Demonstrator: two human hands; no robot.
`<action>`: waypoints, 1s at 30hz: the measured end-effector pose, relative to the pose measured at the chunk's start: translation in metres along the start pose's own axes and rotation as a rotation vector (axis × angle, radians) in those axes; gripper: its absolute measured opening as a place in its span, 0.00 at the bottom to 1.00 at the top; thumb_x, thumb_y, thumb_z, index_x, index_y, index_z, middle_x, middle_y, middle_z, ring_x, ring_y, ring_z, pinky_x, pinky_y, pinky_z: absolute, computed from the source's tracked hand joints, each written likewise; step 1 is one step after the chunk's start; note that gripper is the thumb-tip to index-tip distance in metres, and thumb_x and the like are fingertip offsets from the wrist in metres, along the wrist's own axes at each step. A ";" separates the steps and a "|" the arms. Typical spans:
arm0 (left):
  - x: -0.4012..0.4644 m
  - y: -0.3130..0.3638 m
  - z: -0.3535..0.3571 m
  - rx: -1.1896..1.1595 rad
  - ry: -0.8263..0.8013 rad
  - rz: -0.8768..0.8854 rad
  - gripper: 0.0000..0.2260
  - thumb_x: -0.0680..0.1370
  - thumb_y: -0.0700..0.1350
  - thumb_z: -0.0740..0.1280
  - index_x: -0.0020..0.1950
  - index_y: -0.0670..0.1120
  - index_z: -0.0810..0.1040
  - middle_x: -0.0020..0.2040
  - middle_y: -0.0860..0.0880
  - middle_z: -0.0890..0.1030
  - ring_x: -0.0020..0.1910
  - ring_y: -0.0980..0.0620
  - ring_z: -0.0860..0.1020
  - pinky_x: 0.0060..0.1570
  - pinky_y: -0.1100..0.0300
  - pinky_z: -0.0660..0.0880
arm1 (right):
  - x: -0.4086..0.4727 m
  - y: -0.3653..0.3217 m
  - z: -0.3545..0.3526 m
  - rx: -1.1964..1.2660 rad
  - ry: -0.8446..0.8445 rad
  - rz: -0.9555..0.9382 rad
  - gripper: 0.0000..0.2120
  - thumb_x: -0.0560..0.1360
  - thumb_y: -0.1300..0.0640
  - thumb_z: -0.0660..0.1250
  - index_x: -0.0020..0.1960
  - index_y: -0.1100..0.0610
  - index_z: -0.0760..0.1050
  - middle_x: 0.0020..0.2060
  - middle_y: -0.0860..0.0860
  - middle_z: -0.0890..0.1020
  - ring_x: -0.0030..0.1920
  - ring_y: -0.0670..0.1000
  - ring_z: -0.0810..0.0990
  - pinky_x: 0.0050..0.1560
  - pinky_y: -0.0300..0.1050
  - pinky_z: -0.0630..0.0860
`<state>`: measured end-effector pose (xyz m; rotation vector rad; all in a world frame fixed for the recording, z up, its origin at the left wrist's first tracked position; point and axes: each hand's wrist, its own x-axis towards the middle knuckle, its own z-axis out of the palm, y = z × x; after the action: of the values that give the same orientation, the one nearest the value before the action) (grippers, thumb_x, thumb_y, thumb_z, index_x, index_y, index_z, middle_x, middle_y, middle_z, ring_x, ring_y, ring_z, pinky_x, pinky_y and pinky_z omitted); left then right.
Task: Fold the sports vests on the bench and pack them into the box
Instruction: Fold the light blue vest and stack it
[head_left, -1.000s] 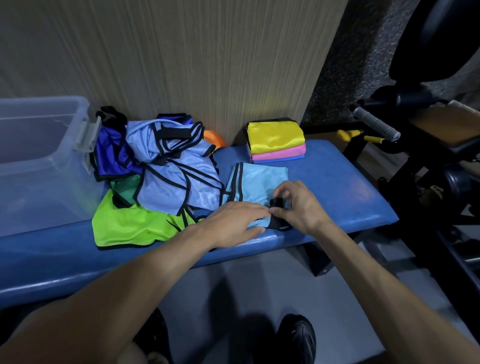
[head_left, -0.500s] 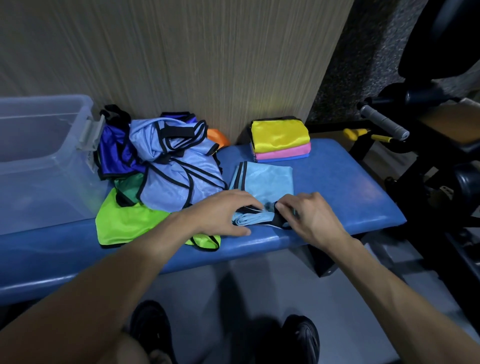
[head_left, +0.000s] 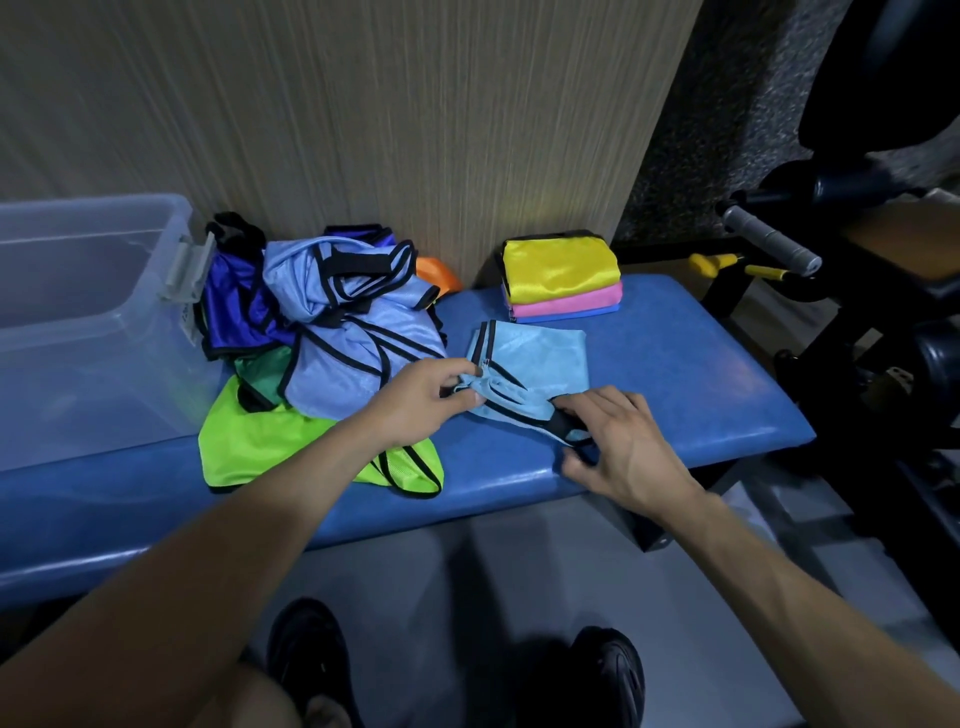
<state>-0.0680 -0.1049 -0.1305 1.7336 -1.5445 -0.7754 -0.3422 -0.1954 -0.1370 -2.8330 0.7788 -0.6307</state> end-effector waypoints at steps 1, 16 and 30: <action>0.003 -0.001 0.000 -0.024 0.003 -0.014 0.08 0.80 0.51 0.71 0.59 0.54 0.80 0.58 0.50 0.84 0.64 0.52 0.79 0.65 0.44 0.75 | 0.000 -0.002 0.002 0.000 0.009 0.016 0.22 0.67 0.55 0.70 0.60 0.53 0.76 0.48 0.43 0.79 0.52 0.50 0.74 0.57 0.44 0.65; -0.023 0.034 0.007 0.243 -0.045 0.133 0.25 0.80 0.53 0.70 0.72 0.70 0.64 0.63 0.56 0.79 0.55 0.52 0.78 0.58 0.48 0.76 | 0.012 0.001 -0.030 0.441 -0.236 0.322 0.14 0.70 0.50 0.61 0.56 0.45 0.75 0.46 0.43 0.82 0.47 0.44 0.78 0.49 0.44 0.74; 0.010 0.037 0.032 0.026 0.149 -0.028 0.11 0.84 0.54 0.63 0.62 0.54 0.79 0.55 0.57 0.82 0.54 0.55 0.79 0.55 0.53 0.76 | 0.044 0.002 -0.034 0.538 -0.151 0.554 0.11 0.72 0.50 0.57 0.43 0.49 0.78 0.42 0.47 0.82 0.46 0.50 0.78 0.48 0.47 0.73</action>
<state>-0.1141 -0.1208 -0.1196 1.7936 -1.4389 -0.6272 -0.3232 -0.2208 -0.0913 -2.0284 1.1027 -0.4426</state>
